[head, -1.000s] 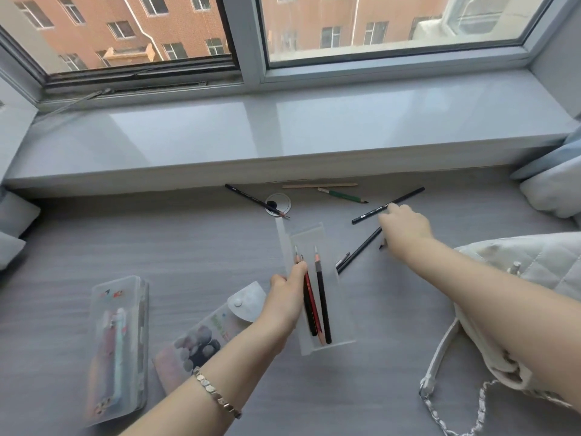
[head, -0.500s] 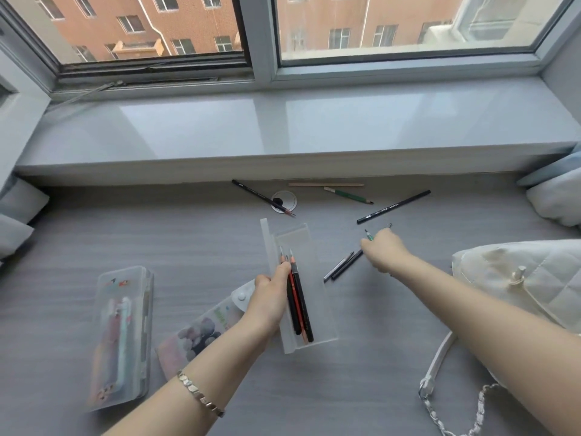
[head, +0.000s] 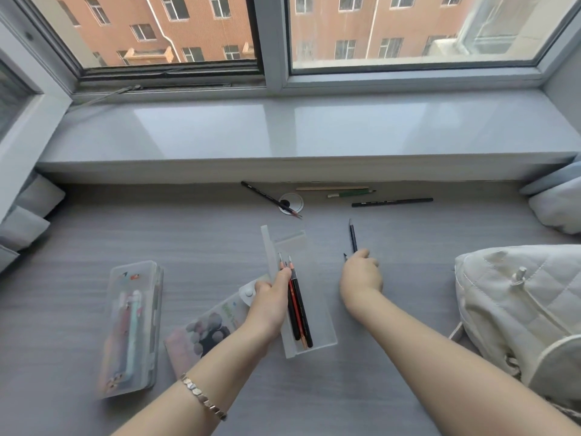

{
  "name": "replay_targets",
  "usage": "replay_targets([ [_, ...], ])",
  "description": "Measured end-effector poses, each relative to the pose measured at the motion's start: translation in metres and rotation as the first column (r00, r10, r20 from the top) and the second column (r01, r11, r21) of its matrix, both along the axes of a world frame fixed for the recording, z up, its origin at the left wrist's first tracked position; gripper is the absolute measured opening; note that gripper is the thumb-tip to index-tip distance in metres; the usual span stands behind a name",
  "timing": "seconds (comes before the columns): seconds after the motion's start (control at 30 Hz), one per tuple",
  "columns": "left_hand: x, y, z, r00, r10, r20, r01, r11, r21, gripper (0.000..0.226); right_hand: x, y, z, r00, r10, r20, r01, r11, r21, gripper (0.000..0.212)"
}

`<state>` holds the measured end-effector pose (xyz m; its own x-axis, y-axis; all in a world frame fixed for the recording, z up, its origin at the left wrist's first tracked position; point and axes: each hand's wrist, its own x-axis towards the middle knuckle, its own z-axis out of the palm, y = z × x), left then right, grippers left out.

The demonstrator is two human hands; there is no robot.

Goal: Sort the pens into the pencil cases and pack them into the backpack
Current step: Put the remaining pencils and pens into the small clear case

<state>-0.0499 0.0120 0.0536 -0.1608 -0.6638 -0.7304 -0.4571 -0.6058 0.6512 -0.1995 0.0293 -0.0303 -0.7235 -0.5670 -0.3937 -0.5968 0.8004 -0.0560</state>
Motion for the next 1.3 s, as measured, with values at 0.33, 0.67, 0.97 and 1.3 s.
replay_targets([
  [0.33,0.005,0.012,-0.008,0.999,-0.053,0.006,0.053,0.999,-0.011,0.093,-0.011,0.059,-0.012,0.971,0.237,0.031,-0.211,0.909,-0.361,0.022],
  [0.67,0.002,0.018,-0.012,0.999,-0.029,0.013,0.029,0.999,-0.02,0.055,-0.015,0.077,0.012,0.944,0.045,0.328,0.303,0.283,-0.91,0.016],
  [0.97,0.003,0.017,-0.009,0.998,-0.061,0.019,0.062,0.998,-0.009,0.046,-0.005,0.079,0.014,0.819,0.011,0.574,0.514,0.432,-0.741,0.023],
  [1.3,-0.011,0.022,-0.003,1.0,-0.017,-0.023,0.019,0.998,0.053,0.087,0.055,0.051,0.077,0.885,0.34,0.317,-0.269,0.931,-0.247,0.02],
])
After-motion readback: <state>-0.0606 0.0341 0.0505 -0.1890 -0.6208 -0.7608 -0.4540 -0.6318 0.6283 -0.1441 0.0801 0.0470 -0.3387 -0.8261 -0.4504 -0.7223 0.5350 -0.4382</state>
